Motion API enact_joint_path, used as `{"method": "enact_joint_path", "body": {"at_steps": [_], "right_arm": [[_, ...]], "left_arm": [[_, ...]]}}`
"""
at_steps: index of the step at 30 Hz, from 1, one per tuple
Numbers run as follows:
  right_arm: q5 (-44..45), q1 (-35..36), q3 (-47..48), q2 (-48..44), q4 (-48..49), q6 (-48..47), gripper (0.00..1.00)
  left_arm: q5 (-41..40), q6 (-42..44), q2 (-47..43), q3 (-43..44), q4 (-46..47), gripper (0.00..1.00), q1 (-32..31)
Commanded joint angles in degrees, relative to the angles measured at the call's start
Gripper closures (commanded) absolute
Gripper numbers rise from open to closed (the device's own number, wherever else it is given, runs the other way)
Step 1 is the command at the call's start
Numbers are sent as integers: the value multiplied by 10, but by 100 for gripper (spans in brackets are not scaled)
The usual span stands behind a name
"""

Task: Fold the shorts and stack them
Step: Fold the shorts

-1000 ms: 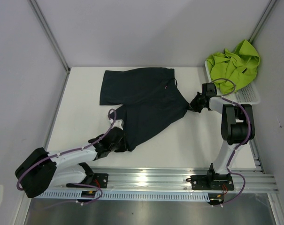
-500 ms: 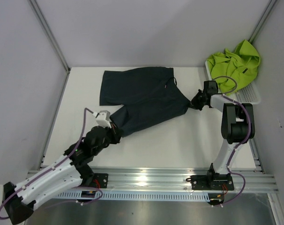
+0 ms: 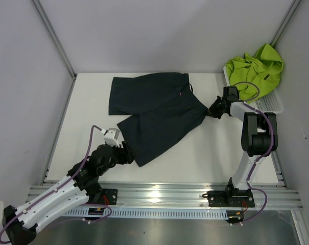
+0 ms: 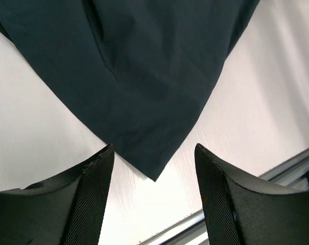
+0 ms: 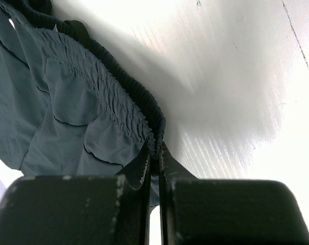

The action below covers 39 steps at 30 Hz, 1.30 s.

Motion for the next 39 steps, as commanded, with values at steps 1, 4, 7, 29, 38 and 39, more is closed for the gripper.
{"method": "enact_joint_path", "body": {"at_steps": [1, 4, 7, 29, 38, 39], "right_arm": [[11, -12, 20, 11, -17, 6, 100], [13, -12, 23, 8, -21, 4, 100], [16, -12, 24, 9, -26, 2, 100], [15, -12, 45, 9, -49, -11, 100], [23, -13, 57, -3, -83, -26, 100], [24, -13, 60, -5, -88, -28, 100]], "left_arm": [[34, -16, -28, -22, 14, 33, -4], [59, -26, -25, -40, 23, 33, -4], [83, -36, -14, -56, 48, 33, -9], [8, 62, 305, 39, 112, 35, -113], [-20, 59, 434, 89, 90, 58, -139], [-21, 59, 442, 94, 90, 66, -140]]}}
